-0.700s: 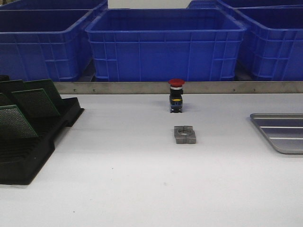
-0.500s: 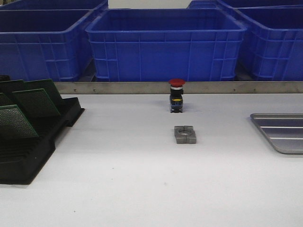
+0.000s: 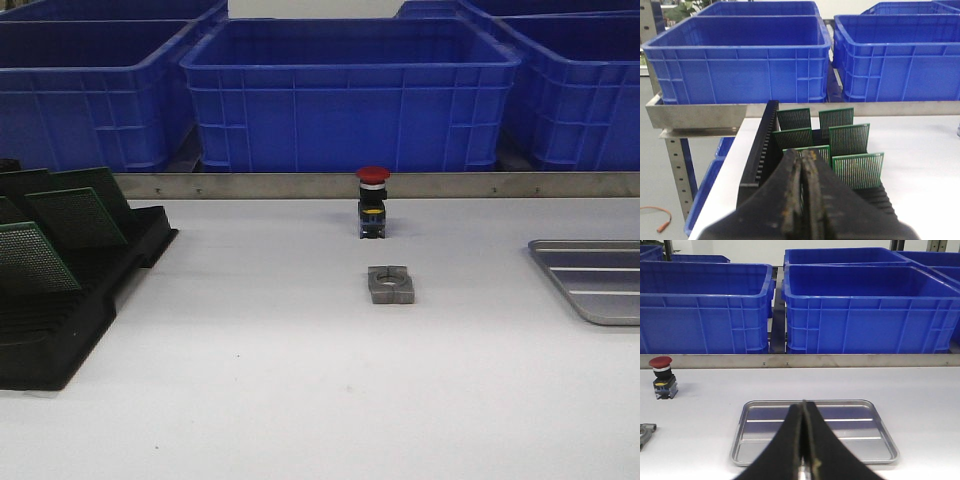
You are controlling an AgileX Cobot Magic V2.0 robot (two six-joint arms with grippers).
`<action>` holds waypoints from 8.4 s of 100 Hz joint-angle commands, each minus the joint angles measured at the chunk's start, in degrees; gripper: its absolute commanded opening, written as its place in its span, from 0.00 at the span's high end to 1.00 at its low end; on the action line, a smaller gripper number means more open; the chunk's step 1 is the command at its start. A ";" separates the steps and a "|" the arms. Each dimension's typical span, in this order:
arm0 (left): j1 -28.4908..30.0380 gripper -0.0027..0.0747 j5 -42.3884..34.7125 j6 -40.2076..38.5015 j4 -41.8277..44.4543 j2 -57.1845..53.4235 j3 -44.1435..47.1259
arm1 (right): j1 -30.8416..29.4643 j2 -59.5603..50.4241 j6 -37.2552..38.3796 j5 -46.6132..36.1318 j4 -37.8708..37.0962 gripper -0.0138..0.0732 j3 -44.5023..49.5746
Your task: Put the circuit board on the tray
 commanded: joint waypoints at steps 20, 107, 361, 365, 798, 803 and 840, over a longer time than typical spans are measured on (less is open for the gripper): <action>0.20 0.99 -7.87 -0.48 -0.01 -1.74 1.70 | 0.28 -1.54 -0.09 -4.89 -0.37 0.91 -0.74; 0.06 0.74 33.17 13.49 -5.78 44.91 -44.95 | 0.28 -1.54 -0.09 -4.89 -0.37 0.91 -0.74; -22.86 0.99 36.72 83.37 -29.51 63.59 -47.72 | 0.28 -1.54 -0.09 -4.89 -0.37 0.91 -0.74; -24.23 0.99 36.62 83.37 -31.15 63.90 -47.72 | 0.28 -1.57 -0.09 -4.95 -0.37 0.91 -0.74; -25.23 0.39 22.12 83.26 -34.73 63.80 -47.82 | 0.53 97.56 -26.27 19.49 32.27 0.90 -59.23; -25.23 0.39 22.12 83.26 -34.73 63.80 -47.82 | 0.45 98.22 -26.27 20.50 31.93 0.83 -59.75; -18.56 0.39 19.75 80.71 -27.59 63.80 -47.82 | -4.29 97.70 -26.27 23.01 30.93 0.20 -60.00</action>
